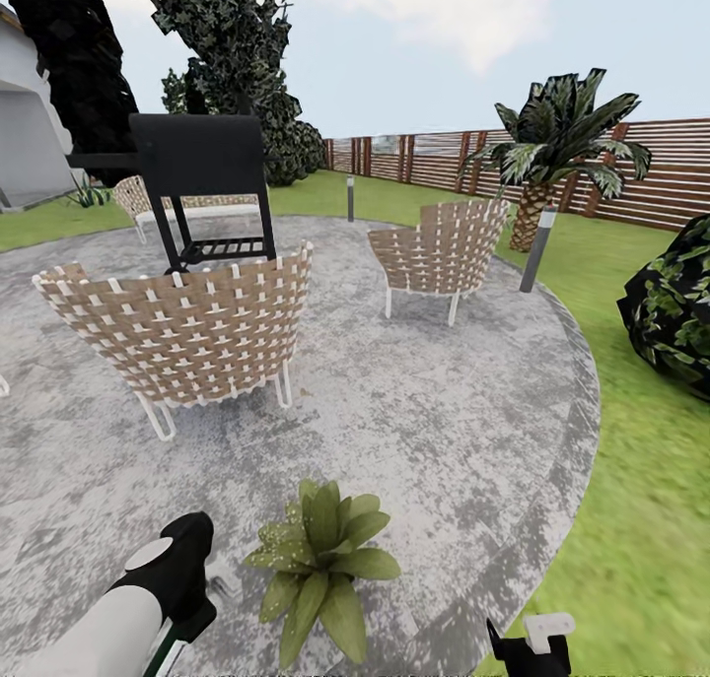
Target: Pick up the pesticide atomizer in the garden and spray insectifuge to fully cover both potted plants in the garden.
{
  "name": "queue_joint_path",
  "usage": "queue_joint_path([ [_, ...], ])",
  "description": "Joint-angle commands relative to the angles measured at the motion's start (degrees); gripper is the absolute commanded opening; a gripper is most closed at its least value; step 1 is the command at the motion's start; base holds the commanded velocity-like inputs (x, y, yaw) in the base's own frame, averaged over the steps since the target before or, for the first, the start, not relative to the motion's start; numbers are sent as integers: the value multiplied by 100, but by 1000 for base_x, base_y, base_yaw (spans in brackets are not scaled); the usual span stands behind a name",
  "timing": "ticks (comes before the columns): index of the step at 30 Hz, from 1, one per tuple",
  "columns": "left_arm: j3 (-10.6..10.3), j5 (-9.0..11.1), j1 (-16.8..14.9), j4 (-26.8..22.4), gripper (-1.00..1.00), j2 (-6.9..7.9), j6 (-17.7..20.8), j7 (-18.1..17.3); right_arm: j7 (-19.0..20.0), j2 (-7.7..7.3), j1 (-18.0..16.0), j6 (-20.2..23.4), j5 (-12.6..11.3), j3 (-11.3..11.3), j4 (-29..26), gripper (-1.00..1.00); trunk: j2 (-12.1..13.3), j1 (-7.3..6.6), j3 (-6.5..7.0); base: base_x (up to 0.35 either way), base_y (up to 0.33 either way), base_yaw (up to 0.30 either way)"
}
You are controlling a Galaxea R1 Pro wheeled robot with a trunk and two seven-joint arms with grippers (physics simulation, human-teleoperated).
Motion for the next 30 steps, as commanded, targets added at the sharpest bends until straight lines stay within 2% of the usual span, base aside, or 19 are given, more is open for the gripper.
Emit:
queue_joint_path([
  [1, 28, -46, -2, -6, -100, -3, 27, -48, 11, -4, -3, -18, -60, 43, 4, 100, -2, -1, -14, 0, 0, 0],
  [8, 13, -46, 7, 17, -100, 4, 27, -47, 6, -2, -4, -18, -69, 43, 4, 100, -2, -1, -78, -6, -11, 0],
  [15, 24, -45, 7, -2, -100, -4, 27, -46, -2, -2, -3, -18, -69, 43, 4, 100, -2, -1, -122, -149, -106, 0],
  [22, 3, -43, -5, -334, -100, -57, 34, -48, -3, -2, -3, -18, -63, 43, 4, 100, -2, -1, -124, -6, -3, 0],
  [26, -6, -34, -64, -489, -100, -169, 51, -63, 4, -2, -5, -18, -62, 43, 9, 100, -2, -1, -124, 0, 0, 0],
  [27, -1, 45, -65, -496, -100, -189, 52, -70, 5, -2, -4, -18, -61, 43, 8, 100, -2, -1, -124, 0, 0, 0],
  [28, -3, 246, -64, -495, -100, -196, 51, -89, 6, -2, -3, -18, -61, 43, 9, 100, -2, -1, -124, 0, 0, 0],
  [30, -5, 404, -61, -450, -100, -194, 41, -97, 6, -2, -3, -18, -60, 43, 7, 100, -2, -1, -124, 0, 0, 0],
])
